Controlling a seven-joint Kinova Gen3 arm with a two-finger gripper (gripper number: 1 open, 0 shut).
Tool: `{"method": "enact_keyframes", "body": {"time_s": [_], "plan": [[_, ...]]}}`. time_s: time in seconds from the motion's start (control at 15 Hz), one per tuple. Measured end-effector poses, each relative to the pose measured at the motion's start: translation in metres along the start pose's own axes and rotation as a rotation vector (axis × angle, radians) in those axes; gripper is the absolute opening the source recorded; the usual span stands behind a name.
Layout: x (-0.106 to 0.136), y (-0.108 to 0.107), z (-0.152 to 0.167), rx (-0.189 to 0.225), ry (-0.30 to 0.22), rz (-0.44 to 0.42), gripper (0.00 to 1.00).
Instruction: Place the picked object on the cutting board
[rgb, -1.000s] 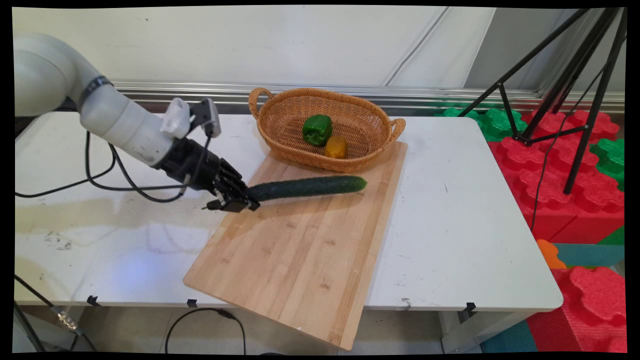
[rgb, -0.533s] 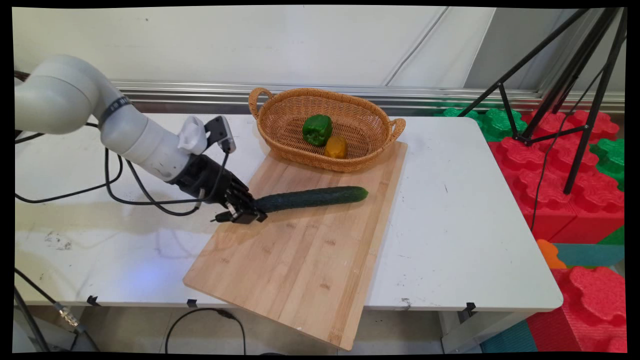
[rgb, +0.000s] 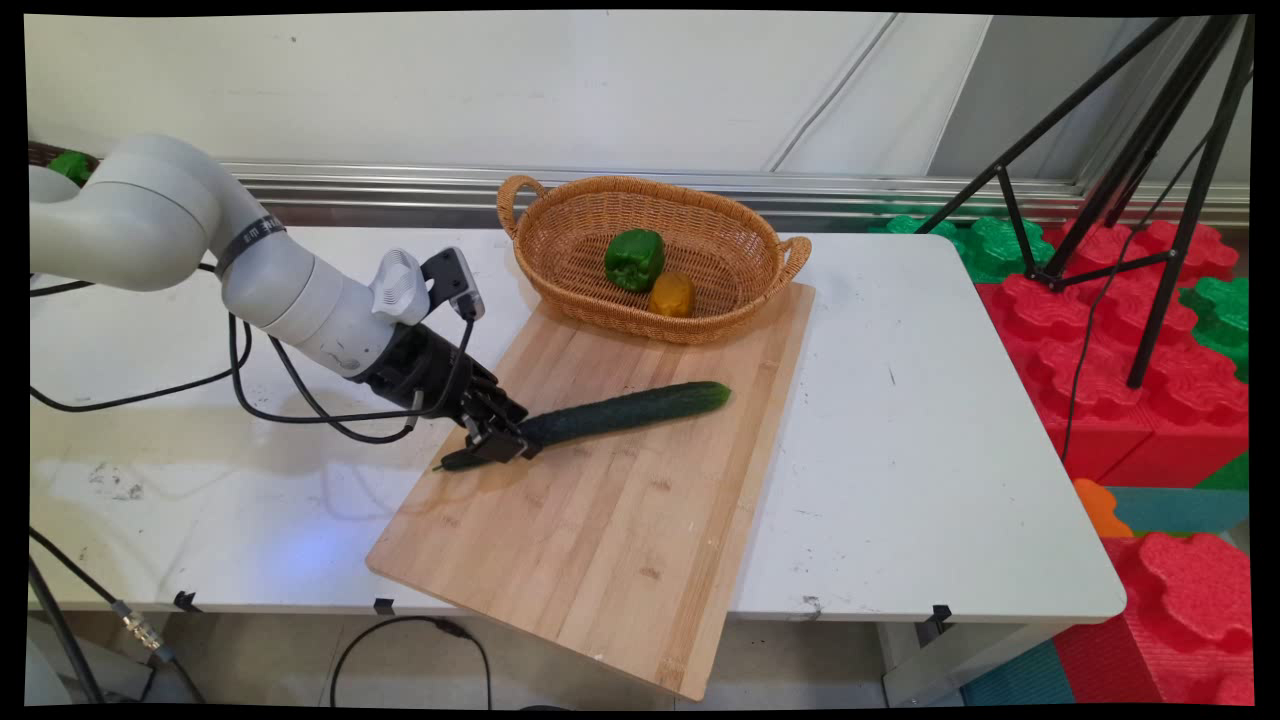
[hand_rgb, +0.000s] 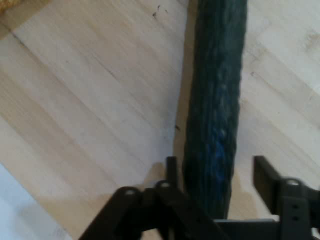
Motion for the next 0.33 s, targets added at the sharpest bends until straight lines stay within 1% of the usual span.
{"method": "enact_keyframes", "body": {"time_s": [0.33], "plan": [[0.0009, 0.0002, -0.0002, -0.005, 0.012, 0.002, 1.00]]}}
